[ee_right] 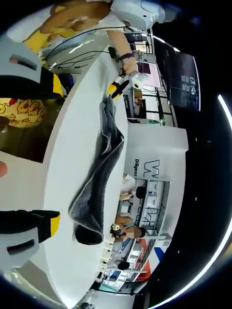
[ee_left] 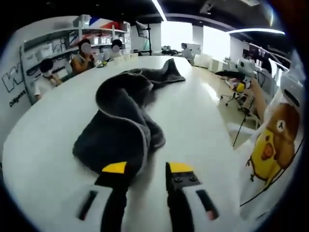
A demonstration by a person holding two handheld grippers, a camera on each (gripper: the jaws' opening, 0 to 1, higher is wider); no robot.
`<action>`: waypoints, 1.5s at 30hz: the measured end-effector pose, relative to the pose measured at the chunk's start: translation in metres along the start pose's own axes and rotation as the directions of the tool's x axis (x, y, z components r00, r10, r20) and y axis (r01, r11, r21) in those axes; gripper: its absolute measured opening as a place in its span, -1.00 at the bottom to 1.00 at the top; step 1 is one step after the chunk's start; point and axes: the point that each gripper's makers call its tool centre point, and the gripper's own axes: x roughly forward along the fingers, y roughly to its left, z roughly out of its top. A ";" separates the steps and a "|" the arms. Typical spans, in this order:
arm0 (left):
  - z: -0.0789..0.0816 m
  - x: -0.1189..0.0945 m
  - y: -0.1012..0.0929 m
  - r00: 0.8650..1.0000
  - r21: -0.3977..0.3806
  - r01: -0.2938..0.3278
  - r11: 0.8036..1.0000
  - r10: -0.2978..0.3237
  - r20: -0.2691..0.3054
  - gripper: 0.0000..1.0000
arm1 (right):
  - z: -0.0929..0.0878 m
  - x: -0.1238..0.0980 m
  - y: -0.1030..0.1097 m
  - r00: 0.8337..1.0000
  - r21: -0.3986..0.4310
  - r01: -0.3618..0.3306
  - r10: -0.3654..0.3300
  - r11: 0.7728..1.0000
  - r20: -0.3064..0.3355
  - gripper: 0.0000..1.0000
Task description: Fold the towel on the table until its edges align and the towel forms a compact rectangular stack.
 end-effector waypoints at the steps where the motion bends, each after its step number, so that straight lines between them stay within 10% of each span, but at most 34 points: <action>1: 0.000 0.001 0.001 1.000 0.000 0.000 1.000 0.000 -0.003 -0.38 | 0.000 0.000 0.000 1.000 0.001 0.000 0.000 1.000 -0.001 0.99; 26: 0.003 0.004 0.015 0.999 0.044 -0.016 0.999 0.018 -0.051 -0.91 | -0.009 -0.002 -0.003 1.000 0.029 0.014 -0.014 0.999 -0.001 0.97; 45: 0.087 -0.047 0.059 0.977 0.098 -0.200 0.975 0.192 0.089 -0.92 | -0.018 -0.002 -0.005 1.000 0.051 0.020 -0.020 0.999 0.000 0.96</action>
